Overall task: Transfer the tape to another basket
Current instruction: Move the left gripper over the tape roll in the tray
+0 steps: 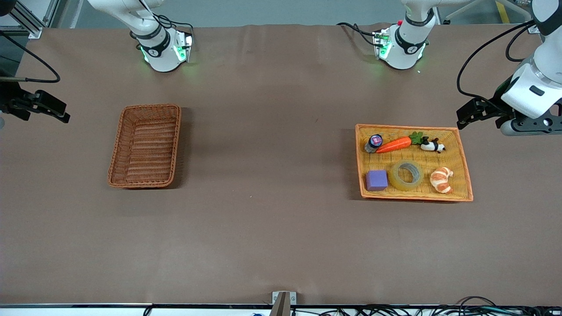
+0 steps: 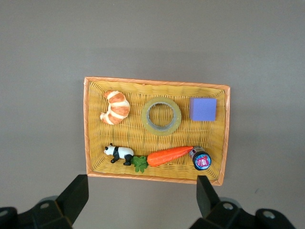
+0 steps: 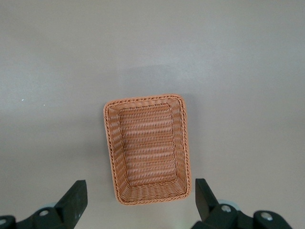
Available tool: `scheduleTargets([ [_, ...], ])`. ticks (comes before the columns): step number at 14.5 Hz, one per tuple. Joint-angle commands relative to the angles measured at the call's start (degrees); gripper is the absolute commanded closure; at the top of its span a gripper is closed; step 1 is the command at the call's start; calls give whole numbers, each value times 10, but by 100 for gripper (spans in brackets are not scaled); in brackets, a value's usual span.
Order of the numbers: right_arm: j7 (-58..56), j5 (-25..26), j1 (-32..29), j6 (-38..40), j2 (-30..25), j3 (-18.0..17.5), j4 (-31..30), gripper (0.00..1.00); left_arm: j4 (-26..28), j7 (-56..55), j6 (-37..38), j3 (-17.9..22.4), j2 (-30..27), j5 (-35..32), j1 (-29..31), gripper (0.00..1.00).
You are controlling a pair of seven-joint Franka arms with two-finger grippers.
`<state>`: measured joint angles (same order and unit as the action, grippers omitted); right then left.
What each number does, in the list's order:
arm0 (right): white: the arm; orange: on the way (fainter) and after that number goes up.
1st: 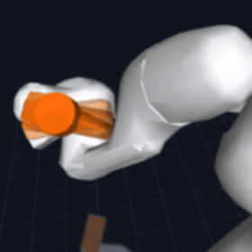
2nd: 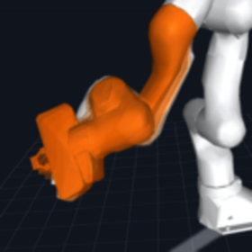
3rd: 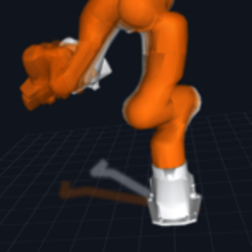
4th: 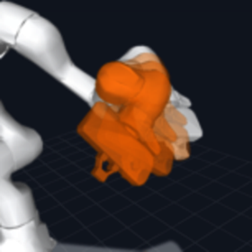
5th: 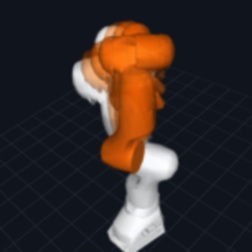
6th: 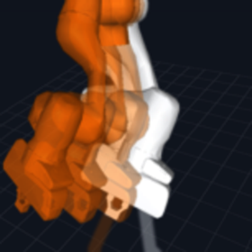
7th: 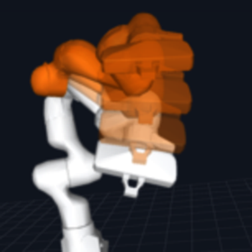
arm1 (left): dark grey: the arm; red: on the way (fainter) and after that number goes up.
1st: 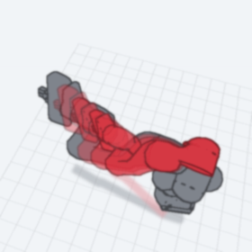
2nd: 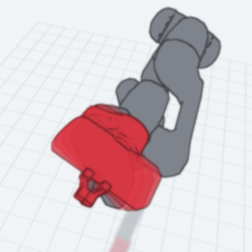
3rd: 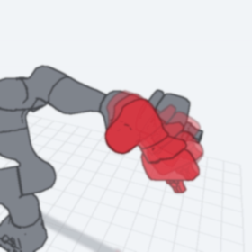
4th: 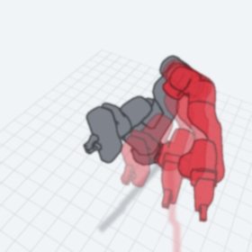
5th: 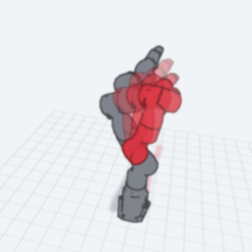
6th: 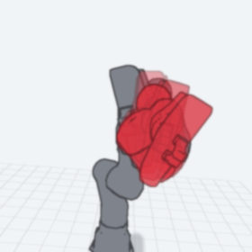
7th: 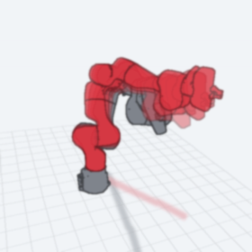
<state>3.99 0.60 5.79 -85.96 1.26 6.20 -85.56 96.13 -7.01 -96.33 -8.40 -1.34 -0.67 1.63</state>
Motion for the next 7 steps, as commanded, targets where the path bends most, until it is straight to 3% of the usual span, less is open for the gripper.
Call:
scheduleTargets([
  [1,6,-1,-6,-7,-8,-3,-16,0,2,-6,-3,-5,-2,-7,1,0],
  [7,6,-3,-7,-4,-8,-3,-15,0,0,-8,1,-5,7,-6,1,0],
])
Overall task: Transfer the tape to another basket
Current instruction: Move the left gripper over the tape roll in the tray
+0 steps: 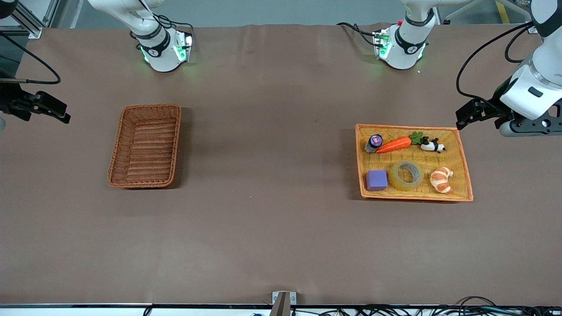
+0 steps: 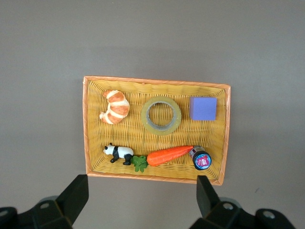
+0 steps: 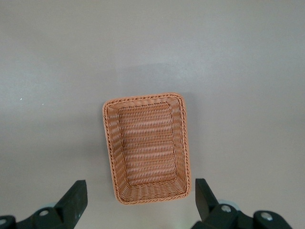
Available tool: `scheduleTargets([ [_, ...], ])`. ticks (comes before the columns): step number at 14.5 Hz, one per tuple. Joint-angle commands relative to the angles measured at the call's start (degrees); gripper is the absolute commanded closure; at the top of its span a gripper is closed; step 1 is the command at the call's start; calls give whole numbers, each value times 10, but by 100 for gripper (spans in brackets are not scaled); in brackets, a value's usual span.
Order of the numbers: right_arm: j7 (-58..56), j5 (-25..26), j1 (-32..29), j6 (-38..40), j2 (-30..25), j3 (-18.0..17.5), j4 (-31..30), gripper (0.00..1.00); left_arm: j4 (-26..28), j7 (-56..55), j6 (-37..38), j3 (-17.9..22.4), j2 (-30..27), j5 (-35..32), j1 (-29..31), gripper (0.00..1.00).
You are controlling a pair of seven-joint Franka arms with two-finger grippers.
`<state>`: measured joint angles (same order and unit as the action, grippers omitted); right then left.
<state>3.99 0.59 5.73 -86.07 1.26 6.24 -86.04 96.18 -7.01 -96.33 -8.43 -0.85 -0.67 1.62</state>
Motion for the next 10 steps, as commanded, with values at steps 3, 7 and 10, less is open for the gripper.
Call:
scheduleTargets([
  [3,7,-3,-5,-3,-8,-3,-11,0,2,-5,1,-4,22,-7,2,0],
  [7,6,-4,-2,0,-8,-3,-11,0,39,-4,-14,-4,57,-9,4,0],
  [10,7,-4,-5,0,-8,-3,-11,0,75,-1,-80,-4,94,-9,7,0],
])
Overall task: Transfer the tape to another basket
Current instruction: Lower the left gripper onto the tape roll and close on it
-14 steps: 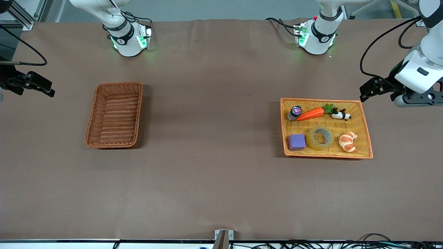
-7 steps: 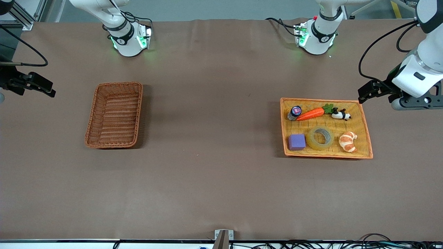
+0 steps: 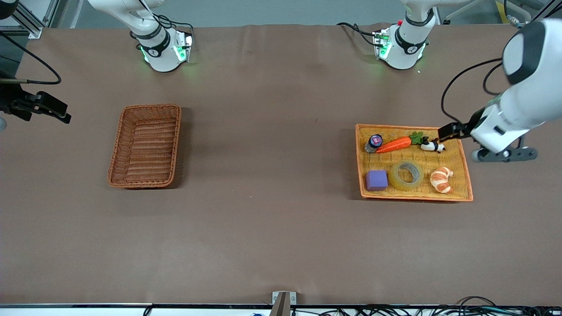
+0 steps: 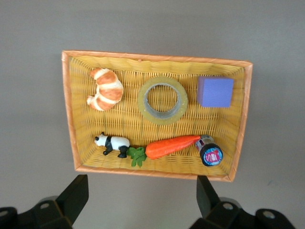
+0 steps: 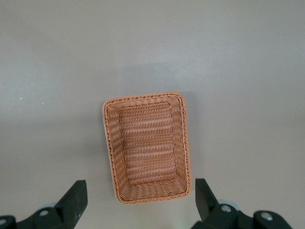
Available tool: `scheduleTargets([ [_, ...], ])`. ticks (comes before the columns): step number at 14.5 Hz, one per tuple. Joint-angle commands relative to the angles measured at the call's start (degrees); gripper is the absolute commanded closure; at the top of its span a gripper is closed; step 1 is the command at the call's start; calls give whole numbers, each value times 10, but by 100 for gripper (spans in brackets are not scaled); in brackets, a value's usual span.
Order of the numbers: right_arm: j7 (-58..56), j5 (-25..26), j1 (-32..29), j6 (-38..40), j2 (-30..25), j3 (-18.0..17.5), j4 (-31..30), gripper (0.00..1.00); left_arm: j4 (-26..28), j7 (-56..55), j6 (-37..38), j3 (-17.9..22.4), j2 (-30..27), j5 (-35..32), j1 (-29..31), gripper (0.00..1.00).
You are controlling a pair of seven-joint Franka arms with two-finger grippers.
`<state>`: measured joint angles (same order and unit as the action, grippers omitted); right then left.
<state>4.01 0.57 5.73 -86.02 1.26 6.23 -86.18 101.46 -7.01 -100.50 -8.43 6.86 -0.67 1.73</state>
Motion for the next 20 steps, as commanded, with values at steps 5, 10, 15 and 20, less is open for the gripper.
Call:
scheduleTargets([
  [5,7,-4,-5,1,-9,-1,-10,0,48,4,-130,-3,102,-13,6,0],
  [10,7,-4,-5,-1,-8,-1,-12,0,48,4,-196,-2,184,-36,10,6],
  [15,7,-4,-6,4,-9,0,-12,0,55,-2,-216,-2,224,-36,15,17],
  [20,7,-4,-5,0,-8,0,-12,0,55,-2,-224,-2,245,-35,17,27],
])
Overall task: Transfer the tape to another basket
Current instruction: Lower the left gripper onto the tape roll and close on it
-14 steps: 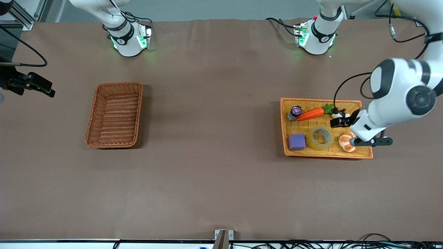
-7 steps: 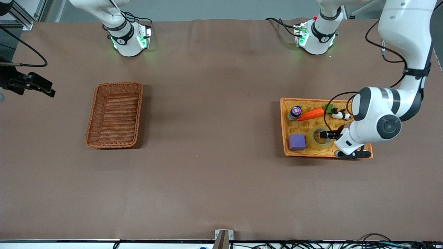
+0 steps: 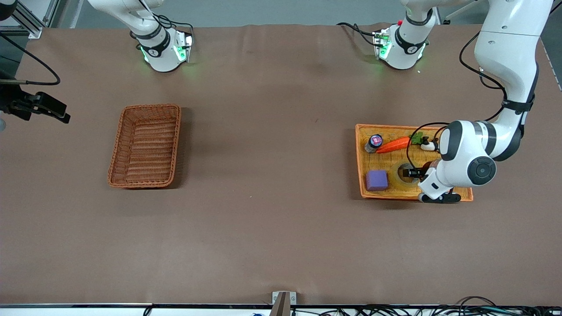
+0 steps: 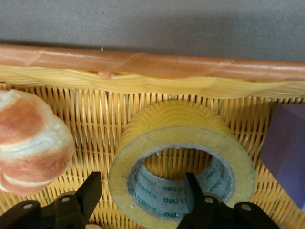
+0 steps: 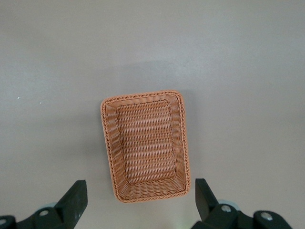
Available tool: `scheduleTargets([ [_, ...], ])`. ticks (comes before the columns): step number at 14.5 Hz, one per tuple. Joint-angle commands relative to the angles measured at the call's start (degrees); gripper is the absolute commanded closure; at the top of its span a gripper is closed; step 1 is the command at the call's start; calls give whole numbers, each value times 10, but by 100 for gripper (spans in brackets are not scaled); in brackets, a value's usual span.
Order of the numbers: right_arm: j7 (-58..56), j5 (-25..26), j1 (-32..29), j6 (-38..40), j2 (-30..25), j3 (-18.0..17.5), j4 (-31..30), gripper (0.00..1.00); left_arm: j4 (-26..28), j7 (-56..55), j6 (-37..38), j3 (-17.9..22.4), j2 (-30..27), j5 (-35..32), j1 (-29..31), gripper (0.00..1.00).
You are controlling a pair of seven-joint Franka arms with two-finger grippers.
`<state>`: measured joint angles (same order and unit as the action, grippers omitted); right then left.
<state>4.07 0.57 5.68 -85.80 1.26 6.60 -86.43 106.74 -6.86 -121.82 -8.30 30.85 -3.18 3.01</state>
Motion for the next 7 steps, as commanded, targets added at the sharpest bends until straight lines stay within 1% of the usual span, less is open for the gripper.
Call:
scheduleTargets([
  [1,7,-4,-5,-2,-8,-4,-9,0,0,-3,-15,-3,10,-10,6,28],
  [3,7,-4,-6,-3,-8,-4,-9,0,-5,-3,-15,-2,19,-11,6,37],
  [4,7,-4,-6,-3,-8,-4,-9,0,-5,-2,-16,-2,23,-11,5,43],
  [5,7,-4,-6,-2,-8,-4,-9,0,-5,2,-16,-2,26,-13,5,56],
  [6,7,-5,-6,-2,-8,-4,-9,0,-5,2,-16,-2,26,-24,5,73],
  [7,7,-4,-6,-2,-8,-4,-9,0,-5,2,-16,-3,24,-37,6,86],
])
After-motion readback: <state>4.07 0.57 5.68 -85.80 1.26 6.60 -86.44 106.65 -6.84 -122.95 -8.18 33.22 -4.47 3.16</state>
